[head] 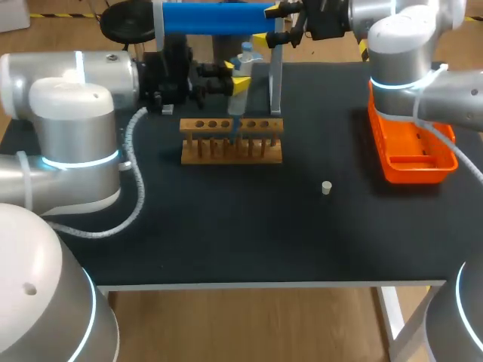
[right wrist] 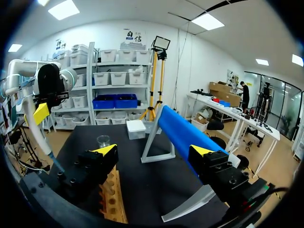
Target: Invert the test tube, pick up the pipette, mount the tip to pipette, aspirate from beaker and dispense into the tube, eject the tip, return the pipette, and cap with the stopper.
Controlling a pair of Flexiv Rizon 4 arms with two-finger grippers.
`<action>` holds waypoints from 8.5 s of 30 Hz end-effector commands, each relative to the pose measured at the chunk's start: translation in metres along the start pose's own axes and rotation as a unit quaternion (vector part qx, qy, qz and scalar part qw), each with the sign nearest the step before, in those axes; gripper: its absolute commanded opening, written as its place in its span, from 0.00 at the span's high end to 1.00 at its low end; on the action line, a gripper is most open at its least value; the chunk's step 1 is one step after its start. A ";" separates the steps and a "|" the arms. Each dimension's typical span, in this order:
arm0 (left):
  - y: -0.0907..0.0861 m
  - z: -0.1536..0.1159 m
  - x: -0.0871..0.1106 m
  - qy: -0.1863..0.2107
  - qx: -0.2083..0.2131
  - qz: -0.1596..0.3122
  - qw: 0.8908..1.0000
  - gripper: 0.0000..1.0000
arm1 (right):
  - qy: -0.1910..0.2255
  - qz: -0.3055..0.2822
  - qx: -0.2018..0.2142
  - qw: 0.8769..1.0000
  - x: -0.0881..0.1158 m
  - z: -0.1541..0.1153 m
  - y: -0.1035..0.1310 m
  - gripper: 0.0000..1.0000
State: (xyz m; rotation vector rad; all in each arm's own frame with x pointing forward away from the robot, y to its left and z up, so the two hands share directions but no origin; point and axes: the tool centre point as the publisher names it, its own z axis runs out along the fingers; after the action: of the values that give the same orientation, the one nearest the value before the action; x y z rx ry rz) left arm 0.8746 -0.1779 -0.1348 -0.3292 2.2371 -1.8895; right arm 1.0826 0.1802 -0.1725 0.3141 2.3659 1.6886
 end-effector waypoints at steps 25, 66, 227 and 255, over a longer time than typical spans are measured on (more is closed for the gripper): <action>0.015 -0.105 -0.103 -0.168 -0.031 -0.019 0.985 1.00 | 0.000 0.000 0.001 1.000 0.000 0.000 0.000 0.00; 0.004 -0.054 -0.212 -0.385 0.003 -0.042 0.922 1.00 | 0.000 0.000 0.001 1.000 0.000 0.000 0.000 0.00; 0.053 -0.035 -0.309 -0.505 -0.084 -0.173 0.842 0.00 | 0.000 0.000 0.001 1.000 0.000 0.000 0.000 0.00; -0.003 -0.064 -0.230 -0.339 -0.031 -0.101 0.935 0.00 | 0.000 0.000 0.001 1.000 0.000 0.000 0.000 0.00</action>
State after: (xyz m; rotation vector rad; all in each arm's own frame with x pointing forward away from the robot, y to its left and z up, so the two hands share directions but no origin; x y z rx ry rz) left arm 1.0945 -0.0670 -0.1250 -1.1955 1.6907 -1.2970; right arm 1.0826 0.1802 -0.1729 0.3143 2.3639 1.6901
